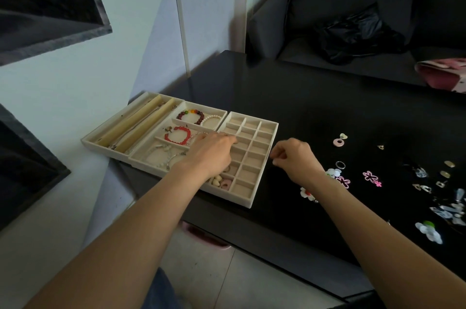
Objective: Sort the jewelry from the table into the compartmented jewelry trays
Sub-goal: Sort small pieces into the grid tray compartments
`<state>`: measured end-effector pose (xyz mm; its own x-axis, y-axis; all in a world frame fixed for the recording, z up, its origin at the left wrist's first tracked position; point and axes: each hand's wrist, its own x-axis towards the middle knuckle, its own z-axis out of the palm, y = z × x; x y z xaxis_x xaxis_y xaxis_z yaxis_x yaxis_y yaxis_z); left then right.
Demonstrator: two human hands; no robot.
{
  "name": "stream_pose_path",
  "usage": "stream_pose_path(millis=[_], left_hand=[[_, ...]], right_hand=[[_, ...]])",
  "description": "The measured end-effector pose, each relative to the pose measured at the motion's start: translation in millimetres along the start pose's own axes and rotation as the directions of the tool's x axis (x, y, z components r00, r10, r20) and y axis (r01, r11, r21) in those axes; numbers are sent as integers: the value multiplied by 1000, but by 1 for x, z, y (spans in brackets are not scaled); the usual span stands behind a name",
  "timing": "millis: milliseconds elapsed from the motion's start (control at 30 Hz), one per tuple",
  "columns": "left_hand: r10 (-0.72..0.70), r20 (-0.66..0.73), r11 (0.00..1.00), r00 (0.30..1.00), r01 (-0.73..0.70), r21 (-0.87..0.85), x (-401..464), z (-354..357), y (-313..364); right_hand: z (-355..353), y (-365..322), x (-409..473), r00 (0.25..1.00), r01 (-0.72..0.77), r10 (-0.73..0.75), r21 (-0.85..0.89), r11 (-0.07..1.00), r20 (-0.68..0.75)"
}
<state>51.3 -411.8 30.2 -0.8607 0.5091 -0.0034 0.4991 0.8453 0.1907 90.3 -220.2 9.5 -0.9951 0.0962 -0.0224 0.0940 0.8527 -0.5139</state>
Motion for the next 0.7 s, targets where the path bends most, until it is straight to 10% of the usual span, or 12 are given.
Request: stream_pose_path(millis=[700], left_hand=[[-85,-7,996,996,85,-29,-12,-11,-36]], right_hand=[[20,-67,9,978,210,-201,212,955,-62]])
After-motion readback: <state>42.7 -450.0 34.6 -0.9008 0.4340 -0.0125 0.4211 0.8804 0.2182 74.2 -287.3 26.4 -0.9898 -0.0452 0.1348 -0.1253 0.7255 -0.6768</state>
